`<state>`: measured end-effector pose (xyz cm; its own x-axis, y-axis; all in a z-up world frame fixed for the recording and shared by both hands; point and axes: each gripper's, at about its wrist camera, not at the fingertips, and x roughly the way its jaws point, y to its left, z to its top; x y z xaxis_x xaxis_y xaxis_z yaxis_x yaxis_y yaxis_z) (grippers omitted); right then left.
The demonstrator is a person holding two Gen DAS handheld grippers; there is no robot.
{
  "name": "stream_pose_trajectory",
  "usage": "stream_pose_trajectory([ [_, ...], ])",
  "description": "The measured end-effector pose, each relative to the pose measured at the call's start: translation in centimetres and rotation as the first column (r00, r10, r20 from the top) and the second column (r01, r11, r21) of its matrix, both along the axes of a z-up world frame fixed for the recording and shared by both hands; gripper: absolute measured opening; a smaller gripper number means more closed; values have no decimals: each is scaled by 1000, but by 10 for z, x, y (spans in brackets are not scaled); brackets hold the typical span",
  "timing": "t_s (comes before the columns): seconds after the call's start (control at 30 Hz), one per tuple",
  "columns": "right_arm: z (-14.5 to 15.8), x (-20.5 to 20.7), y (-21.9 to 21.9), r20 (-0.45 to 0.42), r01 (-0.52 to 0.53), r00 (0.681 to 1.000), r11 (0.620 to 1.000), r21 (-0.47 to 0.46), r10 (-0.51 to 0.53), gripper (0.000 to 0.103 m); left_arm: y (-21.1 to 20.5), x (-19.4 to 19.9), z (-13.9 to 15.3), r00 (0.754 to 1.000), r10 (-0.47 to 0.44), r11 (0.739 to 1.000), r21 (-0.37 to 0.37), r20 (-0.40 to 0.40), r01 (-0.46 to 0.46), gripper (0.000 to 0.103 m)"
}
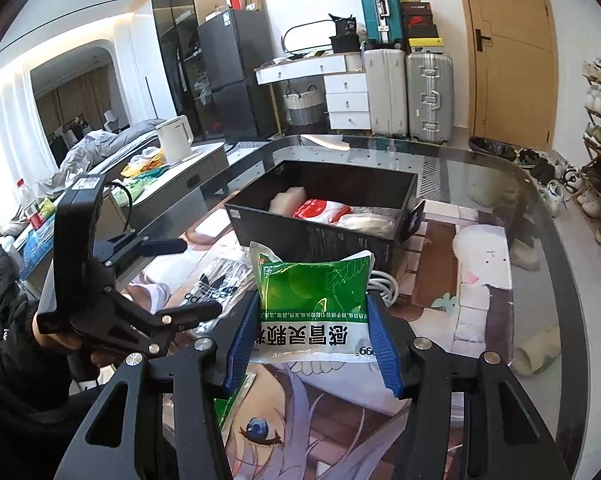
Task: Organize soft objects
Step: 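Lift the green packet with the right gripper while the left gripper grasps the adidas lace bag, then carry the green packet and adidas bag over the black box with both grippers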
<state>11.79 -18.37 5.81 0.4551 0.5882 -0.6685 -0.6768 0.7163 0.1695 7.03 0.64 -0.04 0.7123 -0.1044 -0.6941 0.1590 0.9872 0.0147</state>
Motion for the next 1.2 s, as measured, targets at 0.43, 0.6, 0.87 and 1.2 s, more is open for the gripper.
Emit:
stream_pose_trajectory([
  [0.43, 0, 3, -2, 3, 19, 1000, 1000, -6, -19, 54, -16, 6, -8, 999, -5, 995, 95, -35, 8, 95],
  [0.6, -2, 1, 1, -1, 9, 1000, 1000, -13, -9, 54, -15, 11, -13, 998, -13, 996, 83, -68, 19, 73],
  [0.87, -5, 4, 0, -4, 15, 1000, 1000, -14, -15, 54, -6, 4, -8, 998, -25, 999, 41, -56, 27, 44],
  [1.2, 1, 4, -4, 18, 23, 1000, 1000, 9, -23, 54, 1, -6, 13, 1000, -27, 999, 19, 6, 26, 43],
])
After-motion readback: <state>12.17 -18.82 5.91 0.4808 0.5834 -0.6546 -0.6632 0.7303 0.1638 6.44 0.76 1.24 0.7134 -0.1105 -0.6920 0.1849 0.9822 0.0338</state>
